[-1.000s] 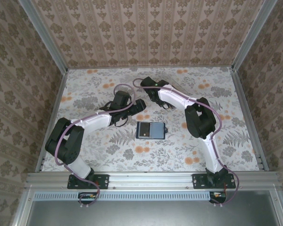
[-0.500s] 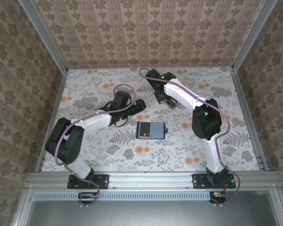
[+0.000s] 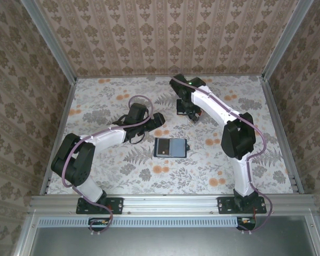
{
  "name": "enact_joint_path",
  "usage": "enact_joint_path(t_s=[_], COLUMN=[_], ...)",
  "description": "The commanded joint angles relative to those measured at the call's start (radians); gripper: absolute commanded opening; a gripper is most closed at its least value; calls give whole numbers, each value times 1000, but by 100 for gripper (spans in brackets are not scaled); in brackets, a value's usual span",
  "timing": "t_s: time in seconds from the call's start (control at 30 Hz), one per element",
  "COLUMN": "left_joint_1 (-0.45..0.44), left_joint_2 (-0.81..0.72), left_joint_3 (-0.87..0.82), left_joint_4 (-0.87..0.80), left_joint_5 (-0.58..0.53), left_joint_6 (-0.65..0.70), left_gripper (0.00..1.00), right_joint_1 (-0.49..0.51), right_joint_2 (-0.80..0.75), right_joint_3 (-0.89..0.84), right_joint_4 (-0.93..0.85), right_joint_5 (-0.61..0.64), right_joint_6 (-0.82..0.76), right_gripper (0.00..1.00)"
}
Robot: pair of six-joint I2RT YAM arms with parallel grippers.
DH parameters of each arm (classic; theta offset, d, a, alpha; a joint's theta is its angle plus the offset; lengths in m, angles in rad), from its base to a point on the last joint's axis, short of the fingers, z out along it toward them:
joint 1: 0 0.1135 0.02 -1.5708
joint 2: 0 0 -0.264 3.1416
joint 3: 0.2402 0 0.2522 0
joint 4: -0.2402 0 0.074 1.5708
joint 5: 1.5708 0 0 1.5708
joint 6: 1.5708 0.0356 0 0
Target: Put the credit cards into the card holder
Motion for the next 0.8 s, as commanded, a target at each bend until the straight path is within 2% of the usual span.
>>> enact_joint_path(t_s=[0.0,0.2,0.33,0.57,0.77], left_joint_1=[12,12,12,31,33], left_joint_2=[7,7,9,7,7], left_joint_3=[24,25,25,26,28], left_joint_4=[-36,-29,-17,15,19], left_joint_5=[11,25,46,100,125], left_joint_6=[-5,1,2,-17,-14], left_gripper=[100,100,95,93,90], right_joint_1=[2,3,2,-6,-21], right_joint_2=[-73,-146,-181,-215,-227], right_joint_3=[-59,-157,-204,-238,-299], right_joint_4=[29,110,161,163,243], right_joint_5=[-57,-138,-213,-267,-382], right_joint_6=[128,189,191,232,283], right_gripper=[0,0,0,0,0])
